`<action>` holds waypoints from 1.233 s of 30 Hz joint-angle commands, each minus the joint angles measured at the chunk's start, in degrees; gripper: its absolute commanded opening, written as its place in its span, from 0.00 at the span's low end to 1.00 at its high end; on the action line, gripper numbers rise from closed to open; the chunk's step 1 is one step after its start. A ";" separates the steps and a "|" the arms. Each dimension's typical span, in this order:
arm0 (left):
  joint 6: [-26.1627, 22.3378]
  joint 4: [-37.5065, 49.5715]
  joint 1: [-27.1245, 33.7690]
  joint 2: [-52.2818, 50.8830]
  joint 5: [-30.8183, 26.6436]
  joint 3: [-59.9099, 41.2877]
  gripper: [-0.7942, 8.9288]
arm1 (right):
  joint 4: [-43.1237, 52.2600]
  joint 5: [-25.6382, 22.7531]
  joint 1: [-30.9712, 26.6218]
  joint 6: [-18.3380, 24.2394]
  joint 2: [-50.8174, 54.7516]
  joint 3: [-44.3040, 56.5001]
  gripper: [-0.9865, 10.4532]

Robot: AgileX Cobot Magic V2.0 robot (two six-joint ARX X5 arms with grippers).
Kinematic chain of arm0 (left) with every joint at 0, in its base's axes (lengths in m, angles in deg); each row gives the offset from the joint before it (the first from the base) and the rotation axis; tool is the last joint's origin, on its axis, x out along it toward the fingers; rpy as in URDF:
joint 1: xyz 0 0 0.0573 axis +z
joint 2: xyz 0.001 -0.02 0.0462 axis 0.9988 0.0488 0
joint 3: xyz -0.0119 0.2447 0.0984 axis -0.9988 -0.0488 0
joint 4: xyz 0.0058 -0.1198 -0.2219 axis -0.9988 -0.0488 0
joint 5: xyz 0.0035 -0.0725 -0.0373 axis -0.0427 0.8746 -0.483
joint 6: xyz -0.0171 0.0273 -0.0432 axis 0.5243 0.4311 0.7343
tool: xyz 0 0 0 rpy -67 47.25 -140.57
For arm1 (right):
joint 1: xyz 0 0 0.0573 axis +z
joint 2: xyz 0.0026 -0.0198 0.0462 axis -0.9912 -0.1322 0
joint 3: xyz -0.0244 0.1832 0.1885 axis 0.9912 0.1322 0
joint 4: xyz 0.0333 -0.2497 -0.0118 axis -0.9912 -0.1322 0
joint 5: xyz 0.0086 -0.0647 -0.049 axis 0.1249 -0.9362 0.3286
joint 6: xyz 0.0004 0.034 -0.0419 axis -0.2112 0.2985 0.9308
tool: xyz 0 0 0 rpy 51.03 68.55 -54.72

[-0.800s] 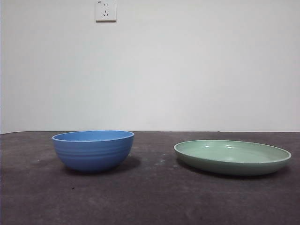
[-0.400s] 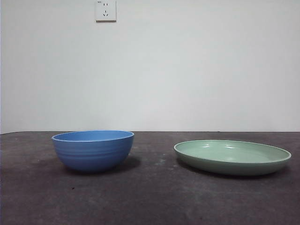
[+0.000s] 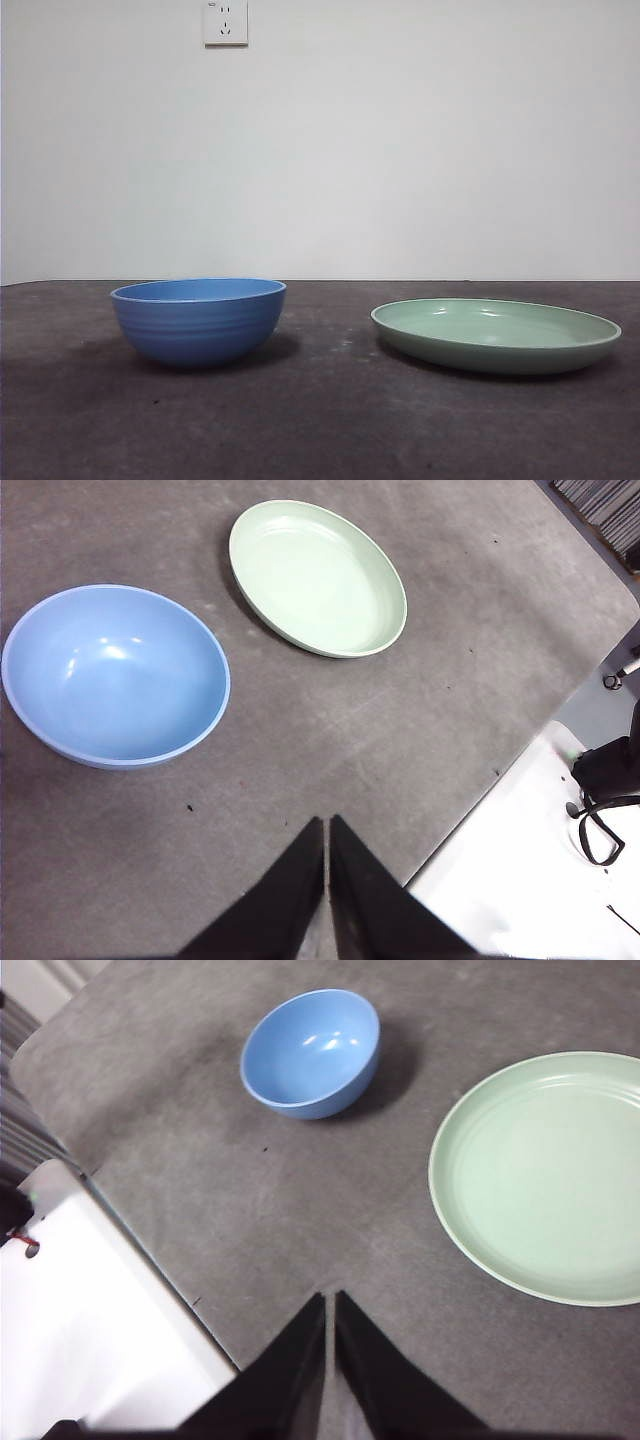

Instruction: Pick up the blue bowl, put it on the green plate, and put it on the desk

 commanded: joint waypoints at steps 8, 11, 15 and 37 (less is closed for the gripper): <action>-0.81 1.05 -0.22 0.33 0.22 1.16 0.25 | 0.61 0.22 0.26 0.57 -0.28 -1.14 0.22; -0.81 1.05 -0.22 0.33 0.20 1.16 0.47 | 0.90 0.22 0.26 -0.74 -0.28 -1.14 0.41; -0.79 1.09 -0.22 0.33 0.17 1.16 0.60 | 1.05 0.22 0.26 -0.81 -0.26 -1.14 0.45; 7.37 8.55 -1.33 11.78 -10.78 5.60 0.56 | 3.63 -0.63 0.26 -2.32 -0.28 -1.14 0.45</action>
